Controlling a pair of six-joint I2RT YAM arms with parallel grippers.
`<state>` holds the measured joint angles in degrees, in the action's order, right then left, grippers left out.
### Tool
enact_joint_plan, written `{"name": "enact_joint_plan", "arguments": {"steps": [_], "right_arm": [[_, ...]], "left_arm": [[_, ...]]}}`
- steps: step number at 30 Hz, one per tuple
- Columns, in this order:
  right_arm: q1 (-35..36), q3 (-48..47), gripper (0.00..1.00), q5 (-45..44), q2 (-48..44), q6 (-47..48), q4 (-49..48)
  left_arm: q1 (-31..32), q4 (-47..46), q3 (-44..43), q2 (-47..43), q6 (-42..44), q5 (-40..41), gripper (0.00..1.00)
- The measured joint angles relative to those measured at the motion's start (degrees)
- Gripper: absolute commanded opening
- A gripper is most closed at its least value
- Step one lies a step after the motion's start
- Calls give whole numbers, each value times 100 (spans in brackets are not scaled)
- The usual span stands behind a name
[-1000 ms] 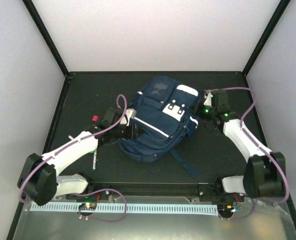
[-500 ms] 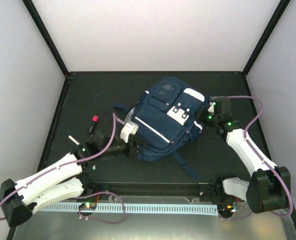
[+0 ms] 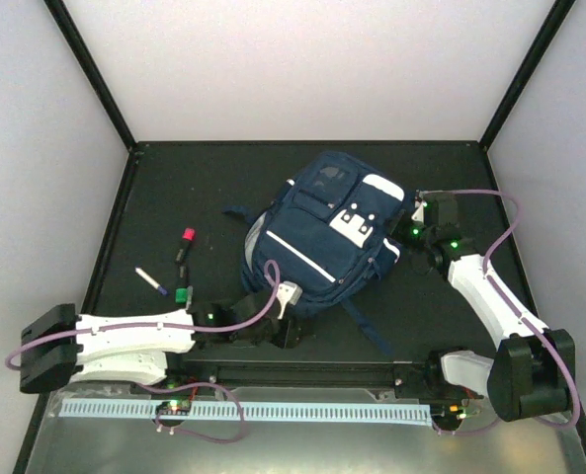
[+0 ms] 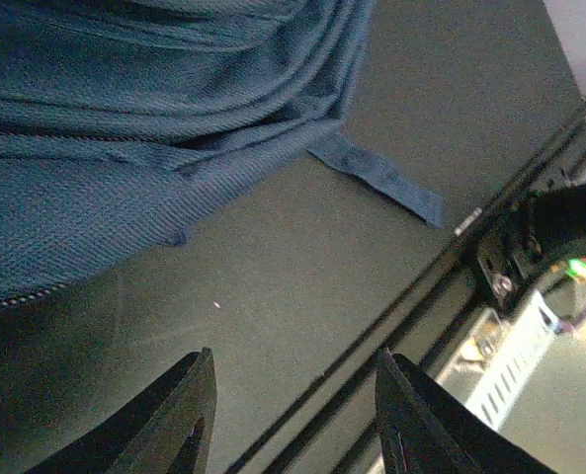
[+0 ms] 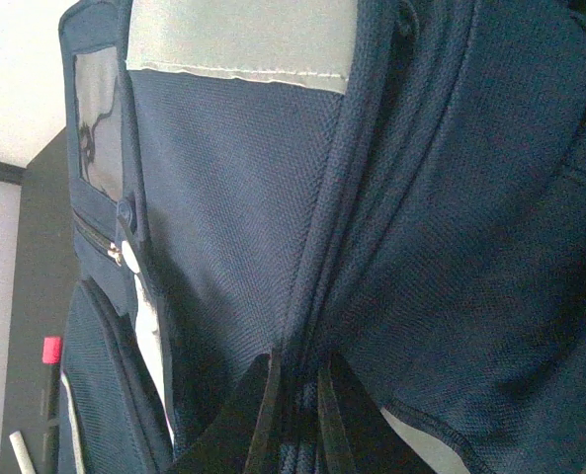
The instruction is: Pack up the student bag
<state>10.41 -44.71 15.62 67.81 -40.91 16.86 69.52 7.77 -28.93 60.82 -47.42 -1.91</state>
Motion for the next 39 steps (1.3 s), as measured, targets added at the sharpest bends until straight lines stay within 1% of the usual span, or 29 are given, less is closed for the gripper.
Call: {"name": "enact_joint_plan", "arguments": {"steps": [6,11,13,15,19,23,27,30,31,32,35,39], "right_arm": [[0,0,2,2,0,-9,-2],[0,-2,3,17,0,-9,-2],[-2,-4,3,35,0,-9,-2],[-2,-4,3,44,0,-9,-2],[-7,-4,3,85,0,-13,-13],[-7,-4,3,107,0,-13,-17],[-7,-4,3,125,0,-13,-17],[-7,-4,3,131,0,-13,-17],[-7,-7,3,133,0,-13,-17],[-7,-4,3,133,0,-13,-17],[-7,-7,3,146,2,-7,-11],[-68,-109,3,151,48,55,81]], "left_arm": [[310,-323,0,494,-629,861,47],[337,-369,-118,1134,-787,1274,52],[367,-306,-271,1386,-863,1449,51],[400,-125,-518,1637,-999,1663,48],[415,111,-957,2015,-1150,2031,44],[442,343,-1200,2269,-1287,2323,30],[452,946,-1707,2728,-1600,2579,23],[487,1357,-1961,2957,-1823,2756,12],[490,1425,-1963,2957,-1875,2791,6],[505,1508,-1958,2951,-1921,2855,2],[520,1582,-1897,2876,-1880,2962,2],[525,1637,-1812,2562,-1539,2988,1]]}}
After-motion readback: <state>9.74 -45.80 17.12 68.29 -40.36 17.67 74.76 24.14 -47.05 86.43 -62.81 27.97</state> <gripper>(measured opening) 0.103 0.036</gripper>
